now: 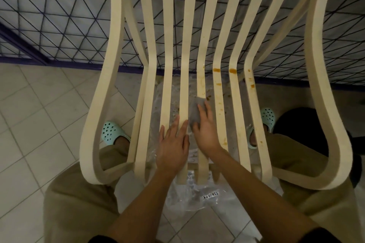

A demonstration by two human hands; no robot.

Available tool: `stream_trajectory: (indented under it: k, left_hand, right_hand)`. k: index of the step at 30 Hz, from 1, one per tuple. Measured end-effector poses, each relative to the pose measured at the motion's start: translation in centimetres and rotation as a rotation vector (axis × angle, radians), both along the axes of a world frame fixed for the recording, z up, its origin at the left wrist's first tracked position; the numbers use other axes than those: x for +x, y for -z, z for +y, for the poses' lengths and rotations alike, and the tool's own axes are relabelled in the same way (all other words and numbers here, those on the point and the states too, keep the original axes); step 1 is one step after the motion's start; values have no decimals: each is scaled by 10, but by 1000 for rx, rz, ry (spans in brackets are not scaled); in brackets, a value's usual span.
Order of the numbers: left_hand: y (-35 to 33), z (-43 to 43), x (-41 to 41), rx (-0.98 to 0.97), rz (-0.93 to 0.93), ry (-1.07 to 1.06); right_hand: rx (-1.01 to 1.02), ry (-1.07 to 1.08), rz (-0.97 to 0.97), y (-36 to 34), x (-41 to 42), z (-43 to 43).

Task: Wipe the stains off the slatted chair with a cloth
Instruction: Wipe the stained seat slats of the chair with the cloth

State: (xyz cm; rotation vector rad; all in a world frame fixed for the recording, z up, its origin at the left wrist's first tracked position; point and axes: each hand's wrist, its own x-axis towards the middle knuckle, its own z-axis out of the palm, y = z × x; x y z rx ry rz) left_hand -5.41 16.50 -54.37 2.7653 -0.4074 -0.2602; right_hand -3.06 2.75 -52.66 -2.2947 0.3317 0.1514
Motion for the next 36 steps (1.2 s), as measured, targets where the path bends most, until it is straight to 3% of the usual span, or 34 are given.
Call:
stream_trajectory:
  k: [11,23,29,36]
  left_hand:
    - [-1,1,0,15,-13,6]
    - [-5,-1,-1,40,-6,1]
    - [-4,-1,-1,33,-16,7]
    - [-2,-3,0,40,-14,-1]
  right_hand:
    - [3,23,39,4,-17,7]
    - [329,280,271,-16,-96,17]
    - [220,181,476,-32,-98,4]
    - [189,243,461,-22,-36,-1]
